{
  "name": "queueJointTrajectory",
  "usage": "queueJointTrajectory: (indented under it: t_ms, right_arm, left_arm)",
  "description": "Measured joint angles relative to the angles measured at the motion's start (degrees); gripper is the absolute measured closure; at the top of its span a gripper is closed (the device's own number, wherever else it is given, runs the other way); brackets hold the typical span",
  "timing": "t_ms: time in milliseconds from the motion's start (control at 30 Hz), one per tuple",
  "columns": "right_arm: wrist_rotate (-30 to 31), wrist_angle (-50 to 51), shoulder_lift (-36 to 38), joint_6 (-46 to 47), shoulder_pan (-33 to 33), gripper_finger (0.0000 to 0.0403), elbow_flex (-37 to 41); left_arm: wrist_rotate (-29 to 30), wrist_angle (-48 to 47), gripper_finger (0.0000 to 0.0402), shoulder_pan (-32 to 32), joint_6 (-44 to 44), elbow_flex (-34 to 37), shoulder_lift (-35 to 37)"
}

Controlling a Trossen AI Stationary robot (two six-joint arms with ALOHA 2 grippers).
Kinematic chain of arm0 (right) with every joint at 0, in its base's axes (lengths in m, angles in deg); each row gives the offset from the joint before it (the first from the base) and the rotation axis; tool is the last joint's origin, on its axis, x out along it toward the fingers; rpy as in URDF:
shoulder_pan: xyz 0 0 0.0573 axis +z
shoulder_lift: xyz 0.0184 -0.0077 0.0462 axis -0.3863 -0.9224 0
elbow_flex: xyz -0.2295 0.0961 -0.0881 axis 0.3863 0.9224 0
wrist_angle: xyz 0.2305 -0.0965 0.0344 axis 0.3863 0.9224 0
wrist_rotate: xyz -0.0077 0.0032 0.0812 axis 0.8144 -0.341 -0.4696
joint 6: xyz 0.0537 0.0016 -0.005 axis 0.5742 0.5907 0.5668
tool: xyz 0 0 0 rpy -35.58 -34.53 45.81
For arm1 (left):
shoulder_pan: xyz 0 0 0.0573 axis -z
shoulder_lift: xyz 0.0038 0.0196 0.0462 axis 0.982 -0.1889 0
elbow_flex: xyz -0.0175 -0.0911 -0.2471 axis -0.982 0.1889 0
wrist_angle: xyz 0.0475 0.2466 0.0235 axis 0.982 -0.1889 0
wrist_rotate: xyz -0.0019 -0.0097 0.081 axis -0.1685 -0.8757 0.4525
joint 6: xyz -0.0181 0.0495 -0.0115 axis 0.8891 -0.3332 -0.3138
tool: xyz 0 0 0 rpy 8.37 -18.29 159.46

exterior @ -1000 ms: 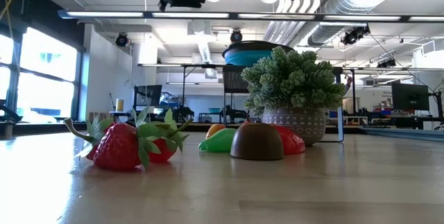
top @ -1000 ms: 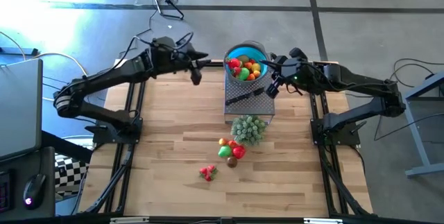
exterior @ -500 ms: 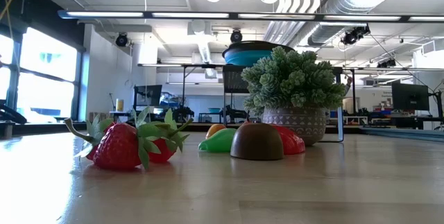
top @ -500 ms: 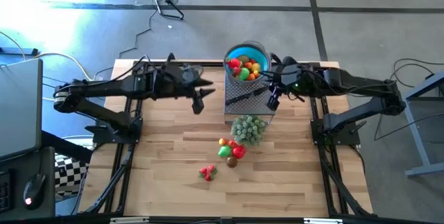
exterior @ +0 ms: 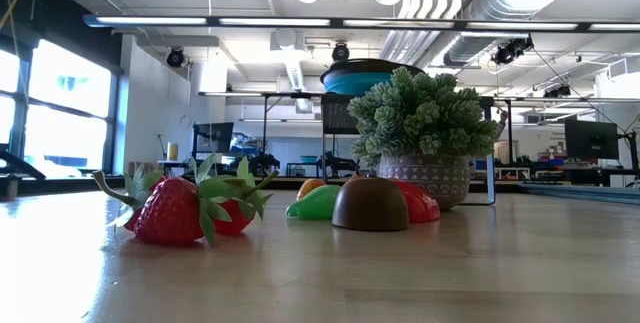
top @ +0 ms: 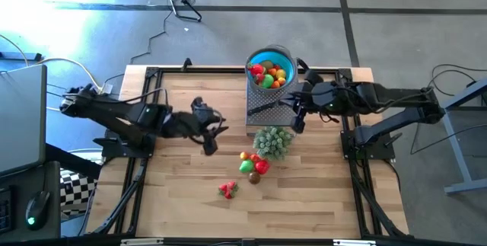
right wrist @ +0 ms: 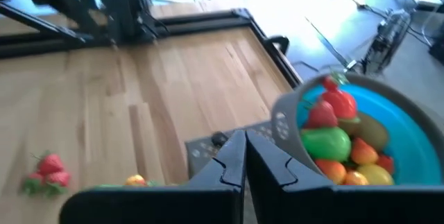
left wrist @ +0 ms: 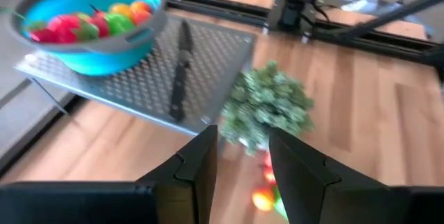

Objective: Pick & Place Fruit
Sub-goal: Put the red strawberry into the blue strainer bowl

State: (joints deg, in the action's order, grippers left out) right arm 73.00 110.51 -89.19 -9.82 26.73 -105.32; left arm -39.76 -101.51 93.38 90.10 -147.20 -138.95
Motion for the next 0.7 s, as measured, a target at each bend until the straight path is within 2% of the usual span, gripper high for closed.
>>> queueJointTrajectory:
  t_ms: [167, 467, 700]
  right_arm:
    - [-0.05, -3.19, 0.0, 0.39, 1.26, 0.0398, 0.0]
    - [-2.18, -3.98, -0.02, 6.35, 3.67, 0.0398, 0.0]
    - [-2.21, -3.5, -1.11, 7.63, 6.59, 0.0398, 0.04]
  left_arm:
    - [0.52, -3.26, 0.0275, 5.83, 5.98, 0.0, -0.01]
    - [0.76, -6.7, 0.0275, 16.65, 18.48, 0.0, -0.34]
    - [4.37, -7.45, 0.0275, 22.02, 28.03, -0.06, -1.69]
